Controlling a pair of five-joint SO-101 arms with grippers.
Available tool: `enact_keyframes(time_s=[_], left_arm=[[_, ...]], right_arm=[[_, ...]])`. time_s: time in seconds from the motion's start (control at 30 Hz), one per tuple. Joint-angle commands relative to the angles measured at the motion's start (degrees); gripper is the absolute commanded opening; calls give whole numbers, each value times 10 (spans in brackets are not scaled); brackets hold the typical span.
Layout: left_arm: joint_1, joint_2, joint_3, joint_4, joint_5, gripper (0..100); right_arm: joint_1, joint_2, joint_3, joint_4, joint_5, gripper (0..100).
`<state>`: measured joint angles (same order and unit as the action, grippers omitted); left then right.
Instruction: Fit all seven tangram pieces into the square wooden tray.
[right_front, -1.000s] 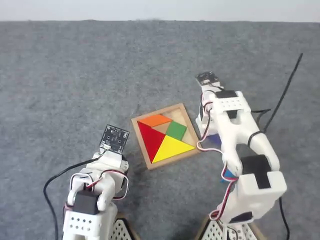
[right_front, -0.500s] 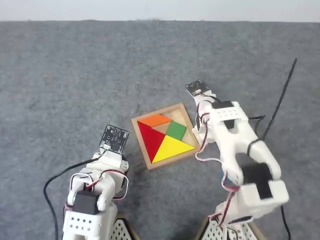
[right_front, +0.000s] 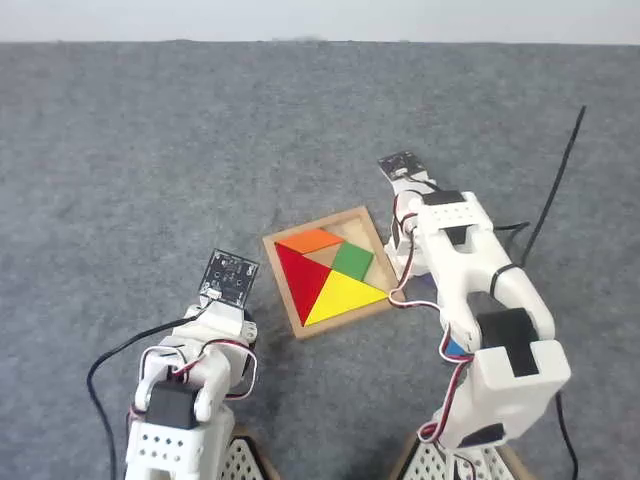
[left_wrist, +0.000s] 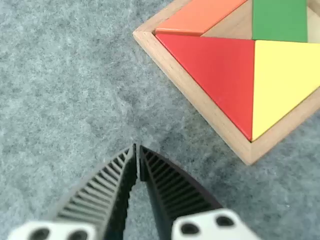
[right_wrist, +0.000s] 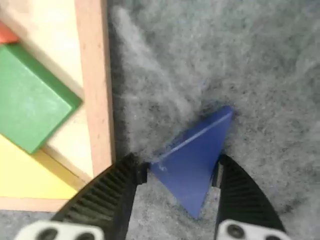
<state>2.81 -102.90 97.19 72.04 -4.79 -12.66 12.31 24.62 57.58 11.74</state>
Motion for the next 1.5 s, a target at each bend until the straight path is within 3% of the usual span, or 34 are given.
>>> enact_keyframes(time_s=[0.0, 0.3, 0.73, 0.87, 1.1, 1.2, 1.47], left_arm=[[-3, -12, -7, 3, 3, 13], [-3, -12, -7, 3, 3, 13], [-3, -12, -7, 3, 3, 13], [-3, -12, -7, 3, 3, 13], [-3, -12, -7, 3, 3, 13], [-3, -12, -7, 3, 3, 13], [-3, -12, -7, 3, 3, 13]], right_arm=[[10, 6, -31, 2, -7, 160], [24, -21, -28, -1, -29, 123], [25, -214, 109, -65, -3, 123], [16, -211, 57, -30, 45, 123], [-87, -114, -159, 93, 105, 123], [-136, -56, -226, 116, 171, 123], [-223, 26, -248, 144, 460, 119]])
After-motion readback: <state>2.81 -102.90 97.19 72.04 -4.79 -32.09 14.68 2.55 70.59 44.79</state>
